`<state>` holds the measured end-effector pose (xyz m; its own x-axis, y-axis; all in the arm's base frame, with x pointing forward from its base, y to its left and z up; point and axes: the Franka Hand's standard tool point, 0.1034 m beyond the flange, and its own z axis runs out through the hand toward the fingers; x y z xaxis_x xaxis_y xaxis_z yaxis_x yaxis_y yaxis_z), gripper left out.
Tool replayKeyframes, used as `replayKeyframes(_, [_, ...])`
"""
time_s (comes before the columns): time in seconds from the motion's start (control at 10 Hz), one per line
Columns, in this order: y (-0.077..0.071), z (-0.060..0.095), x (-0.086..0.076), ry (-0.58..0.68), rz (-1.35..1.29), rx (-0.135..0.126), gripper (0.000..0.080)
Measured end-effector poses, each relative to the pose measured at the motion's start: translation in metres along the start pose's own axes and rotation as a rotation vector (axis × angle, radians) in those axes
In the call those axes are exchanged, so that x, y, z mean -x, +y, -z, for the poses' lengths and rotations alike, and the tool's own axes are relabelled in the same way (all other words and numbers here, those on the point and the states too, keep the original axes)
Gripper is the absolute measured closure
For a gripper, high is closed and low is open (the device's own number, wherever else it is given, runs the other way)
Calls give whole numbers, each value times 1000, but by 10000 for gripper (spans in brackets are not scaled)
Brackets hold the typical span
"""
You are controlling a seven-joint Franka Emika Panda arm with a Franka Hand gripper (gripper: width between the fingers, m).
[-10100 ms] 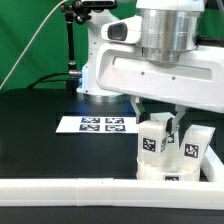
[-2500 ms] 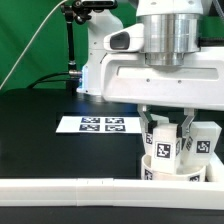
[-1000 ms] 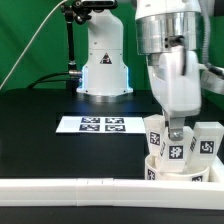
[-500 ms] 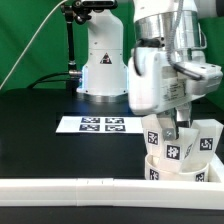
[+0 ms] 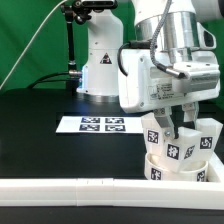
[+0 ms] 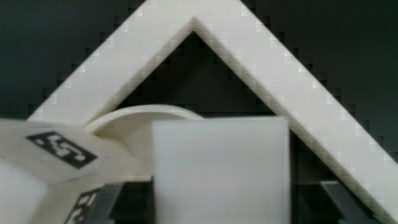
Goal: Assemble stool
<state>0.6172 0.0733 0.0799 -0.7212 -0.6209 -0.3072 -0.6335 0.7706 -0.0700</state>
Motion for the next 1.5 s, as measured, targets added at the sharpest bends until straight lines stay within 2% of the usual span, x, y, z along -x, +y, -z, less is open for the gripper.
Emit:
replayKeyframes(0.3, [0, 0, -1, -10, -70, -2, 462])
replayKeyframes(0.6, [0, 1, -4, -52, -169, -25, 462])
replayKeyframes(0.7, [1, 1, -4, -50, -163, -23, 361])
replayKeyframes(0.8, [1, 0, -4, -48, -128, -24, 361])
replayKeyframes(0.9, [2, 1, -2, -43, -70, -17, 230])
replayKeyframes(1.0, [2, 7, 4, -38, 13, 2, 175])
replayKeyframes(1.1, [1, 13, 12, -39, 96, 19, 175])
replayKeyframes(1.2, [-4, 17, 16, -49, 196, 8, 155])
replayKeyframes(1.5, [-4, 14, 12, -37, 380, 2, 150])
